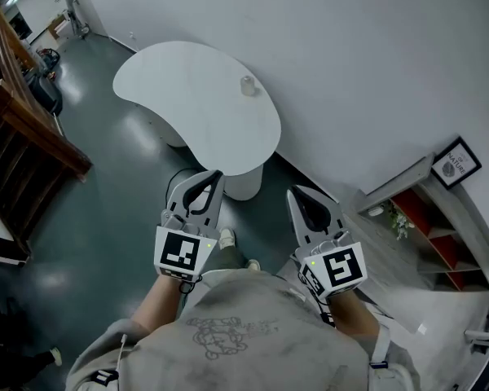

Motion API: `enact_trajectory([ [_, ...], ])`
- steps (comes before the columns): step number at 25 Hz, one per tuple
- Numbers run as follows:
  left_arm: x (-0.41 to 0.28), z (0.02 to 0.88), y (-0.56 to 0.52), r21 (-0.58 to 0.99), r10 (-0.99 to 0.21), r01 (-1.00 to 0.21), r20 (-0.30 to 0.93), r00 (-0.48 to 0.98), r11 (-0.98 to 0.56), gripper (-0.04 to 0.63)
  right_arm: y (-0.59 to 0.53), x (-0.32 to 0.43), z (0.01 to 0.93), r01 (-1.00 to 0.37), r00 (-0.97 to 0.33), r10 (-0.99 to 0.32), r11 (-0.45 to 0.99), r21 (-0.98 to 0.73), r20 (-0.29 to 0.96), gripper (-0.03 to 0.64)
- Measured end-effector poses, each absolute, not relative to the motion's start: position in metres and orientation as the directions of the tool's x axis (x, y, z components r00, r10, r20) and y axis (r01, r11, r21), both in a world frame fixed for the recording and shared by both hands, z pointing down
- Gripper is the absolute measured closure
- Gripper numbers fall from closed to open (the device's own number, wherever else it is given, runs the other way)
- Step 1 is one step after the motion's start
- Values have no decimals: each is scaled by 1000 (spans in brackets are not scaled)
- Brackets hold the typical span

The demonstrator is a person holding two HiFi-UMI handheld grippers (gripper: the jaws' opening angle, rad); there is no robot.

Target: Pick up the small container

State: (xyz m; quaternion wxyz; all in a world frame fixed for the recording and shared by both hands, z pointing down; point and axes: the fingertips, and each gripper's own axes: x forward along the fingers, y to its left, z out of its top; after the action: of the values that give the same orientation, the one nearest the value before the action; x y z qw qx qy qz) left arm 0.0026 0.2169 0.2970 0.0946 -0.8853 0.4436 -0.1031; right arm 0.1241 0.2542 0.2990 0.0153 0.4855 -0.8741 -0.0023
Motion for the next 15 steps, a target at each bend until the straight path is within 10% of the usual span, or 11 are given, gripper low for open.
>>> enact_trajectory([
  [15, -11, 307, 179, -243, -830, -797, 69, 554, -552, 575, 216, 112, 302, -833, -545, -838, 544, 104, 20, 584],
])
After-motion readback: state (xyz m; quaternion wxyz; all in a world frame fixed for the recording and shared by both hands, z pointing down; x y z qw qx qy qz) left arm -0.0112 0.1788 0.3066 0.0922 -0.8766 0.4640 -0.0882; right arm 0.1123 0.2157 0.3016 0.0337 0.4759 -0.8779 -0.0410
